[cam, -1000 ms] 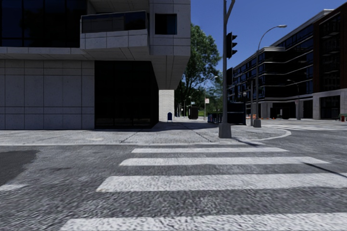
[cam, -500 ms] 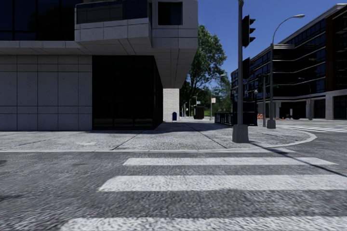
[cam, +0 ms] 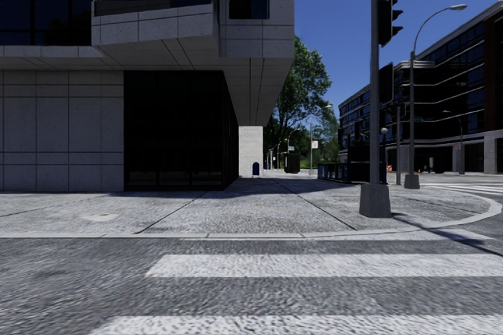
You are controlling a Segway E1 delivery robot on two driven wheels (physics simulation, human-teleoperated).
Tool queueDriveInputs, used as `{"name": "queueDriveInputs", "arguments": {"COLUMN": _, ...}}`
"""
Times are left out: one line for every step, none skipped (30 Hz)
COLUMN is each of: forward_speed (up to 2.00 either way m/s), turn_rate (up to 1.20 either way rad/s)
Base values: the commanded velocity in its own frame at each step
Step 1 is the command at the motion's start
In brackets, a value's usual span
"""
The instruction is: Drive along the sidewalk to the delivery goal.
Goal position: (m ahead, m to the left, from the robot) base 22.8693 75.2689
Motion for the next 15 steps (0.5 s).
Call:
{"name": "queueDriveInputs", "arguments": {"forward_speed": 2.0, "turn_rate": 0.0}}
{"name": "queueDriveInputs", "arguments": {"forward_speed": 2.0, "turn_rate": 0.0}}
{"name": "queueDriveInputs", "arguments": {"forward_speed": 2.0, "turn_rate": 0.0}}
{"name": "queueDriveInputs", "arguments": {"forward_speed": 2.0, "turn_rate": 0.0}}
{"name": "queueDriveInputs", "arguments": {"forward_speed": 2.0, "turn_rate": 0.0}}
{"name": "queueDriveInputs", "arguments": {"forward_speed": 2.0, "turn_rate": 0.0}}
{"name": "queueDriveInputs", "arguments": {"forward_speed": 2.0, "turn_rate": 0.0}}
{"name": "queueDriveInputs", "arguments": {"forward_speed": 2.0, "turn_rate": 0.0}}
{"name": "queueDriveInputs", "arguments": {"forward_speed": 2.0, "turn_rate": 0.0}}
{"name": "queueDriveInputs", "arguments": {"forward_speed": 2.0, "turn_rate": 0.0}}
{"name": "queueDriveInputs", "arguments": {"forward_speed": 2.0, "turn_rate": 0.0}}
{"name": "queueDriveInputs", "arguments": {"forward_speed": 2.0, "turn_rate": 0.0}}
{"name": "queueDriveInputs", "arguments": {"forward_speed": 2.0, "turn_rate": 0.0}}
{"name": "queueDriveInputs", "arguments": {"forward_speed": 2.0, "turn_rate": 0.0}}
{"name": "queueDriveInputs", "arguments": {"forward_speed": 2.0, "turn_rate": 0.0}}
